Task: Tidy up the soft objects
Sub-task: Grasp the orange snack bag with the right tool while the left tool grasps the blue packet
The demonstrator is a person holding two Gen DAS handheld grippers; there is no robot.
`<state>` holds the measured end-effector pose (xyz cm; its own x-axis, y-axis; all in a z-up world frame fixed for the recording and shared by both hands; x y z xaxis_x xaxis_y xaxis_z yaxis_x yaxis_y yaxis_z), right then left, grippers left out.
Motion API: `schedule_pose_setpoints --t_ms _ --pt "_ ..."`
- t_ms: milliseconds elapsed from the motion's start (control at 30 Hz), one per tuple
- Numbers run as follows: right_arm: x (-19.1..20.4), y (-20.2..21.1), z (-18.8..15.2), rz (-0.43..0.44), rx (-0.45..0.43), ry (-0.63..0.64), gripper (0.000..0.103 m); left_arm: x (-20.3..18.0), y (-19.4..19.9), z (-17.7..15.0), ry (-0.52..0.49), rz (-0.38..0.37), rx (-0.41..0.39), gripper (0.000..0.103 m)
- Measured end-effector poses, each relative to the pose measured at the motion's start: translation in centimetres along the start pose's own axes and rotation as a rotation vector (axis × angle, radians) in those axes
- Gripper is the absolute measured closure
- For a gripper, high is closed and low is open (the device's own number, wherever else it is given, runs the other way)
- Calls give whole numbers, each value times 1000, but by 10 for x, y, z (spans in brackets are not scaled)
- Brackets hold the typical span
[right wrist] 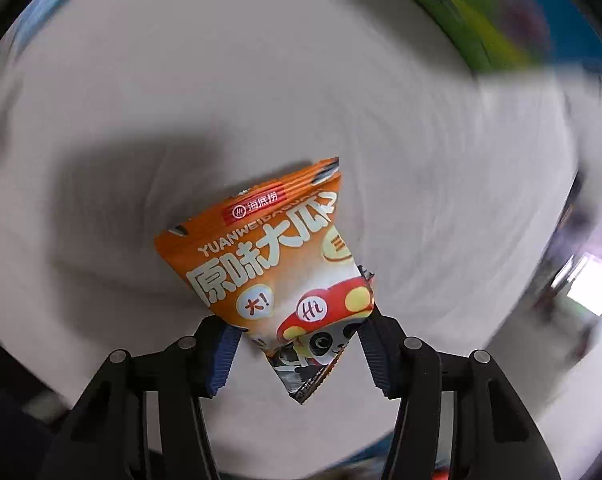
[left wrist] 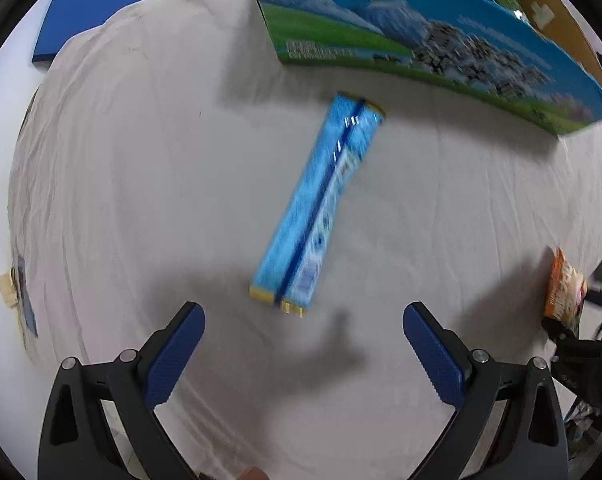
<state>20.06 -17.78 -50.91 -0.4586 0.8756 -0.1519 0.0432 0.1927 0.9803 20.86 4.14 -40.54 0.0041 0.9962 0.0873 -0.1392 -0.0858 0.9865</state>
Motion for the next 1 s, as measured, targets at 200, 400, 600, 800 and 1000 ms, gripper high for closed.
schedule_pose_setpoints --t_ms 200,400,600,800,1000 --pt "-66 -16 8 345 37 -543 48 2 -33 46 13 -53 16 1" --pt "-84 -20 8 400 11 -697 48 -7 -62 70 -61 -44 42 14" --pt "-83 -21 8 380 4 -697 46 -13 -74 67 -109 -54 62 56" --pt "-54 -10 29 281 -9 -631 48 -24 -65 47 -85 -63 62 81" --pt "-30 2 24 272 -52 -640 64 -24 -50 19 -37 -115 37 84"
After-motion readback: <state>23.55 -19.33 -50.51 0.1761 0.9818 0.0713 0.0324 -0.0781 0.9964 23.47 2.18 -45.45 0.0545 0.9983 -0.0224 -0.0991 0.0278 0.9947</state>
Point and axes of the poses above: each gripper's, at about its wrist camera, not at the fingertips, and y roughly against the way its jaws point, x to its left, z to its top, the point moved 3 cm from there along -y, roughly the way its jaws point, and after that the axes turned 7 degrees about -x, right-handed, at the moved point
